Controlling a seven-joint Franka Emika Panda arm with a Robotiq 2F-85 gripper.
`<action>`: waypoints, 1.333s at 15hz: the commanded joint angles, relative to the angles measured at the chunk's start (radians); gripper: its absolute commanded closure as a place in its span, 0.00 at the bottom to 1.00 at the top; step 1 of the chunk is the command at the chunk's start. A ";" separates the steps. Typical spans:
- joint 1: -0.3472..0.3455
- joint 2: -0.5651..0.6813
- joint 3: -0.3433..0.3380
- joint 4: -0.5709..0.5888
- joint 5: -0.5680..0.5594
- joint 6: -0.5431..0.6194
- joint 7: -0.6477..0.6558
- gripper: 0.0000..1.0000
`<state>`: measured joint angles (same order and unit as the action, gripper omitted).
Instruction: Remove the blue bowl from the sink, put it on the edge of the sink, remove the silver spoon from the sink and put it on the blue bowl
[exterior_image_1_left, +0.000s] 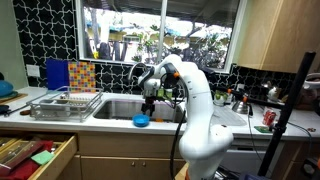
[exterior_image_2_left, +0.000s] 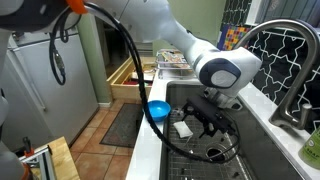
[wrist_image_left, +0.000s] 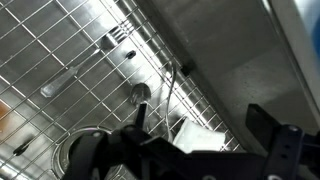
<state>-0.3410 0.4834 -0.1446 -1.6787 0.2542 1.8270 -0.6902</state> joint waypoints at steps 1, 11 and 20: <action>-0.015 -0.002 0.016 0.005 -0.008 -0.002 0.005 0.00; 0.014 0.042 0.087 -0.255 -0.104 0.530 -0.046 0.00; -0.046 0.115 0.160 -0.289 -0.097 0.731 -0.085 0.00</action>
<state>-0.3495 0.5731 -0.0168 -1.9677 0.1347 2.5185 -0.7406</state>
